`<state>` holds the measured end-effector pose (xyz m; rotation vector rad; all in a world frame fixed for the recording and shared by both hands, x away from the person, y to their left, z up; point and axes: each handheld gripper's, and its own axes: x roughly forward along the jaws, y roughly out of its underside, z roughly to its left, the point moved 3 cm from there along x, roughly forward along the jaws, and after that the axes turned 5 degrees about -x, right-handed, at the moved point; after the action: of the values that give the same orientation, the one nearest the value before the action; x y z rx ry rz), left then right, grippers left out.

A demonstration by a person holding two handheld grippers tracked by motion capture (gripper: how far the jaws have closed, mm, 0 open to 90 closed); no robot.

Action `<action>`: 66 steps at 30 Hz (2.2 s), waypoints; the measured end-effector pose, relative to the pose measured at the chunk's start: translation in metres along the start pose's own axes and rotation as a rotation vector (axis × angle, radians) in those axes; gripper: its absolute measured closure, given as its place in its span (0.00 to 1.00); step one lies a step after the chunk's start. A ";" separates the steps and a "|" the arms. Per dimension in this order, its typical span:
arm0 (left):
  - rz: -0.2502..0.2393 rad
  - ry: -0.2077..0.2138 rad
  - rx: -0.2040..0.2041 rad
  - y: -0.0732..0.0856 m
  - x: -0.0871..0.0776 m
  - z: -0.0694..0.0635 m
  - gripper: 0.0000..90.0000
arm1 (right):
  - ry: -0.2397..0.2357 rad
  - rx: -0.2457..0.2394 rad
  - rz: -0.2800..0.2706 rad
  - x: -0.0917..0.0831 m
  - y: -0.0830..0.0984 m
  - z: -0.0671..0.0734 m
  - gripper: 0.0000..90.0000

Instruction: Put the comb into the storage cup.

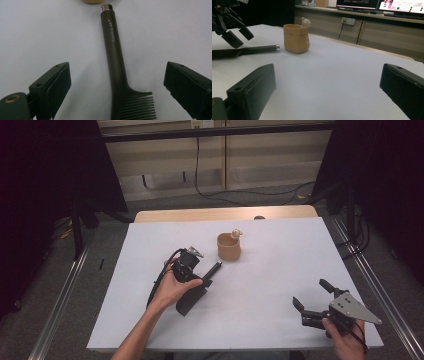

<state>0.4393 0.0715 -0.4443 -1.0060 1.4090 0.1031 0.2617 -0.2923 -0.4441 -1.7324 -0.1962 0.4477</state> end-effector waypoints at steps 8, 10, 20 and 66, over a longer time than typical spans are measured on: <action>0.044 -0.043 -0.014 -0.006 0.006 -0.004 0.13 | 0.001 0.003 0.000 0.000 0.000 0.000 0.00; 0.062 -0.034 -0.021 -0.006 0.008 -0.005 0.17 | 0.002 0.003 0.001 0.000 0.000 0.000 0.00; 0.097 -0.053 -0.054 -0.005 0.011 -0.006 0.34 | 0.002 0.003 0.002 0.000 0.000 0.000 0.00; 0.157 -0.088 0.021 -0.008 0.019 -0.015 0.81 | 0.003 -0.002 0.008 0.000 0.001 0.000 0.00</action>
<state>0.4372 0.0477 -0.4536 -0.8624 1.4039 0.2456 0.2619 -0.2921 -0.4451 -1.7368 -0.1876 0.4513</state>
